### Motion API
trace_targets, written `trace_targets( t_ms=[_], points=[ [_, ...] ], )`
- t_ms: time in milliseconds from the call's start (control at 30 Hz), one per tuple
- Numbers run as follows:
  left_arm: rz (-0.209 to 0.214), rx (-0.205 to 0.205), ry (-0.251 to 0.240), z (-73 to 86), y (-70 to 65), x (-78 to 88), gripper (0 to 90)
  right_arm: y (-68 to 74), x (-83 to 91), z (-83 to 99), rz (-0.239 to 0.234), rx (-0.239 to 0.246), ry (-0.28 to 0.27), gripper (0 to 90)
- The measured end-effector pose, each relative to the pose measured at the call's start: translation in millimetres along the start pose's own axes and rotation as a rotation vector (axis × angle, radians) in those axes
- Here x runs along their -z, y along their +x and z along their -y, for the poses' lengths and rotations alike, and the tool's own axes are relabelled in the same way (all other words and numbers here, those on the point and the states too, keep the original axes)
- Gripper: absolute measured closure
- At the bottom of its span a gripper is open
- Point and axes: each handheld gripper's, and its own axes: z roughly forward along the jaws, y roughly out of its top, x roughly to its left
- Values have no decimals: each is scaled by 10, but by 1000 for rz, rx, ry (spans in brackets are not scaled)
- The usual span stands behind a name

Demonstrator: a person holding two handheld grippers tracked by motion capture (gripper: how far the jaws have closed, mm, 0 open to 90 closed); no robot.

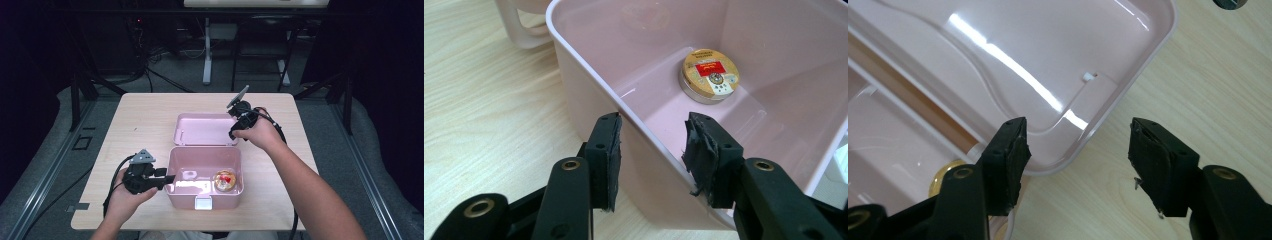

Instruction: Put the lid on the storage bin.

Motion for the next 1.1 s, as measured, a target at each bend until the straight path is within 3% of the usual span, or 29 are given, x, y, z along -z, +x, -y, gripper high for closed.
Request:
trace_targets(
  t_ms=[367, 567, 600, 933, 1100],
  points=[
    [-5, -3, 0, 0, -2, 0, 577, -94, -127, -74, 29, -59, -10, 364],
    [-3, -4, -1, 1, 4, -1, 577, -187, -220, -97, 43, -124, -43, 344],
    [-3, -4, -1, 1, 3, -1, 577, -217, -257, -94, 45, -151, -48, 345],
    [-4, -6, -1, 1, 0, -1, 578, -301, -396, -79, 59, -201, -50, 393],
    [-2, -5, -2, 2, 2, -2, 578, -319, -413, -102, 60, -229, -90, 413]
  ],
)
